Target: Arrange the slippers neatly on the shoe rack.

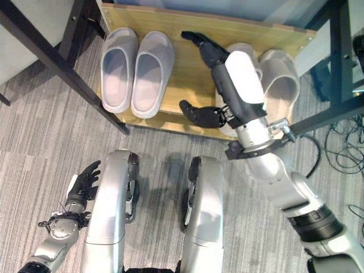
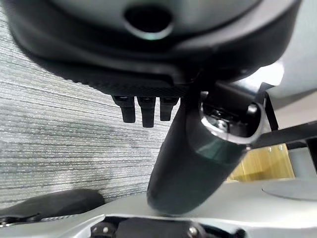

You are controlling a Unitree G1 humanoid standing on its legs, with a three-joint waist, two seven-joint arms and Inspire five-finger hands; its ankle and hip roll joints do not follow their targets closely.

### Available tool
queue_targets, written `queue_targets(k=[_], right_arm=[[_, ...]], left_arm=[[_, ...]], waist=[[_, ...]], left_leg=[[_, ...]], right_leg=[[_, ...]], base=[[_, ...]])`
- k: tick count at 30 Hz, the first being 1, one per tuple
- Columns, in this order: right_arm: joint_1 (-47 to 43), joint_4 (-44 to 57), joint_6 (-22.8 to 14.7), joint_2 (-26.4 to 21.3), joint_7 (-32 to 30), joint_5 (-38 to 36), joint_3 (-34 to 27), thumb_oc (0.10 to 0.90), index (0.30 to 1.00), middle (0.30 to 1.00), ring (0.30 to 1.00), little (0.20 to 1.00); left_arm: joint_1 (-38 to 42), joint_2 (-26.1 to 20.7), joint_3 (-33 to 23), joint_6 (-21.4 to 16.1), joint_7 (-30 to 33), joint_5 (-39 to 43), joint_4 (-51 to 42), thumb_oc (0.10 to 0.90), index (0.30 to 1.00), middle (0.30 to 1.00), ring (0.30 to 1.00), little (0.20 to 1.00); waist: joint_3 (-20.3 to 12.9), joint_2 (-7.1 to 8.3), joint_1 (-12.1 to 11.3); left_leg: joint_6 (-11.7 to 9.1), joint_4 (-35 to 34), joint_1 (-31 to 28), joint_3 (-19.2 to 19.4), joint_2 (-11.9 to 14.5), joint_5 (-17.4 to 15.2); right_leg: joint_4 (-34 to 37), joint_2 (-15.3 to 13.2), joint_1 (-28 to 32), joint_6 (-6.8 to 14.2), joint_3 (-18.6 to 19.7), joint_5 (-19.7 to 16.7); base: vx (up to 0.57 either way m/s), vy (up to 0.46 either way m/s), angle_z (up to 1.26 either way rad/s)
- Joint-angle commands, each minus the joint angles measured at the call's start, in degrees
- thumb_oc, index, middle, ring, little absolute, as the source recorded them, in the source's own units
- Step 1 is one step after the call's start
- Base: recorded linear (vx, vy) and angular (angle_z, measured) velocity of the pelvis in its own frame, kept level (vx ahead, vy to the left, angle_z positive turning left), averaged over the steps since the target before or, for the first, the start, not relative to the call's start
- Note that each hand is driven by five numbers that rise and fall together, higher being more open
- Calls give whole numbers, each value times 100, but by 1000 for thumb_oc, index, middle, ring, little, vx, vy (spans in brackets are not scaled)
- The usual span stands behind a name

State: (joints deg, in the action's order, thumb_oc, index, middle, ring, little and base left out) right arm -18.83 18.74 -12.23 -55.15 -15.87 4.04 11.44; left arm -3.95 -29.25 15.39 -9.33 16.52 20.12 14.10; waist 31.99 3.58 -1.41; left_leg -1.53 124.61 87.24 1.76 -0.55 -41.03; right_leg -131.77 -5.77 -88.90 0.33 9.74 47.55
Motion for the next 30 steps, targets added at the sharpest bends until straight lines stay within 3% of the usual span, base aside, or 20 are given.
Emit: queue_targets(k=[1,5,10,13,15,16,18,19,20,21,23,26,29,30], right_arm=[[-241,936,-726,-90,32,-276,-554,800,900,900,900,900],[-264,1038,-864,-55,86,-232,-634,800,900,900,900,900],[-398,934,-836,-250,57,169,-704,800,900,900,900,900],[-256,715,-787,-326,110,257,-658,800,900,900,900,900],[135,449,-697,-278,236,444,-524,800,900,900,900,900],[144,443,-704,-274,235,446,-521,800,900,900,900,900],[573,-23,-602,-281,373,766,-221,800,900,900,900,900],[570,-25,-603,-280,372,767,-218,800,900,900,900,900],[788,-215,-572,-218,449,831,-134,800,900,900,900,900],[1102,-677,-469,-72,531,1034,98,800,900,900,900,900],[1183,-890,-430,0,564,1200,218,800,900,900,900,900],[1518,-2165,-235,648,598,1669,793,800,900,900,900,900],[1592,-3290,-92,1320,543,1627,1047,800,900,900,900,900],[1586,-3296,-94,1323,540,1628,1051,800,900,900,900,900]], left_arm=[[123,69,61,-759,-203,-167,-712,800,900,900,900,900],[639,132,13,-873,-201,-259,-494,800,900,900,900,900],[1279,206,-149,-1003,-167,-303,-413,800,900,900,900,900],[1331,254,-166,-1030,-225,-278,-329,800,900,900,900,900],[1282,252,-184,-1067,-288,-233,-285,800,900,900,900,900],[1271,250,-179,-1069,-290,-231,-285,800,900,900,900,900],[1092,231,-84,-1087,-490,-193,-214,800,900,900,900,900],[1092,231,-85,-1087,-491,-193,-215,800,900,900,900,900],[1023,230,-50,-1076,-578,-188,-182,800,900,900,900,900],[927,198,87,-1070,-703,-223,-87,800,900,900,900,900],[882,171,102,-1079,-763,-218,-66,800,900,900,900,900],[632,171,208,-994,-1061,-124,63,800,900,900,900,900],[511,201,282,-929,-1185,-176,196,800,900,900,900,900],[512,200,280,-929,-1185,-175,196,800,900,900,900,900]], waist=[[-220,-49,-250],[-220,-75,-211],[-223,-209,-252],[-524,-273,-232],[-978,-329,-210],[-989,-341,-209],[-1105,-335,-236],[-1093,-341,-235],[-1149,-321,-250],[-1217,-300,-293],[-1229,-315,-308],[-1432,-287,-430],[-1588,-261,-522],[-1573,-263,-520]], left_leg=[[-373,-829,272,62,60,425],[-320,-1956,272,105,-15,830],[-172,-3330,272,-227,-99,1541],[-103,-4024,272,-293,-85,1908],[-91,-4889,171,-369,-72,2307],[-92,-4941,143,-384,-77,2336],[-147,-6091,-621,-435,-9,2751],[-147,-6103,-641,-441,-10,2757],[-169,-6448,-850,-459,-28,2916],[-198,-7204,-1463,-573,-17,3206],[-209,-7556,-1762,-627,3,3339],[-271,-9147,-3147,-746,89,3831],[-345,-10266,-4227,-763,98,4213],[-346,-10277,-4247,-766,100,4219]], right_leg=[[-84,-132,214,-383,193,-978],[1002,-272,436,-476,58,-1059],[2514,-396,576,-461,-269,-1333],[3238,-512,579,-406,-482,-1520],[4240,-650,687,-357,-801,-1681],[4295,-654,721,-362,-826,-1708],[5499,-700,1481,-304,-1060,-1961],[5514,-700,1504,-305,-1068,-1967],[5840,-699,1708,-253,-1135,-2053],[6642,-691,2292,-184,-1323,-2232],[7017,-675,2562,-169,-1463,-2334],[8399,-446,3888,-3,-1924,-2725],[9390,-269,4908,132,-2196,-3025],[9402,-266,4929,132,-2199,-3030]], base=[[23,63,-13],[-87,80,-6],[-166,90,-15],[-119,44,-7],[-107,0,3],[-147,-35,4],[-162,-62,0],[-104,-66,-1],[-120,-88,3],[-141,-111,11],[-74,-73,13],[-5,-134,12],[64,-113,11],[93,-122,-1]])
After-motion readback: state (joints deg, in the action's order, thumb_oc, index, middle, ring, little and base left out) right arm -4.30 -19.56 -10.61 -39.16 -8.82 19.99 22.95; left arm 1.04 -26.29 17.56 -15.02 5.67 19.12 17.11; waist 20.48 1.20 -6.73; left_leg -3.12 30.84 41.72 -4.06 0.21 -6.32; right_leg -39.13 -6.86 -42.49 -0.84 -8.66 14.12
